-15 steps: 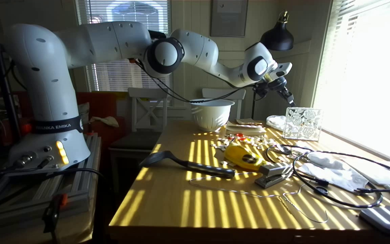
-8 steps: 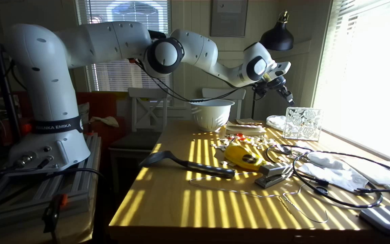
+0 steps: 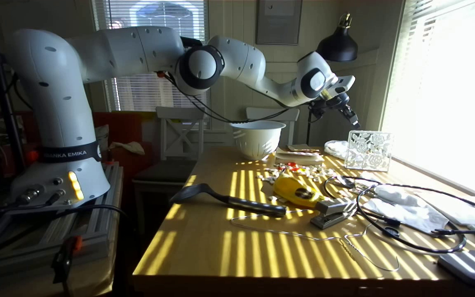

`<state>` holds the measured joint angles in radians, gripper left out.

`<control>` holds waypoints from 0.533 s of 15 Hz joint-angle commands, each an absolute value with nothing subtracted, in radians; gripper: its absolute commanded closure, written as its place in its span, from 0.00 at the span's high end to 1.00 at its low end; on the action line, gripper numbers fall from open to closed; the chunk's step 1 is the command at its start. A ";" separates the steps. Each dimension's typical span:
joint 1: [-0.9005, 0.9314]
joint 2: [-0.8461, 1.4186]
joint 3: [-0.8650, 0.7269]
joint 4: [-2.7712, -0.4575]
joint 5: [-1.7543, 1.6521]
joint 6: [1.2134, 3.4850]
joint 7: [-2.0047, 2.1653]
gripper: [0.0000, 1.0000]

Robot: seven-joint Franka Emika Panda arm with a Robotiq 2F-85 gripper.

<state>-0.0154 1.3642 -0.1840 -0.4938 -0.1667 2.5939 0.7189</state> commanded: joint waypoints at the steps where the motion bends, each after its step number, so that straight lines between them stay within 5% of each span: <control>1: -0.012 1.376 -0.204 -0.489 -0.173 2.614 0.766 0.00; 8: -0.013 1.384 -0.224 -0.490 -0.175 2.623 0.805 0.00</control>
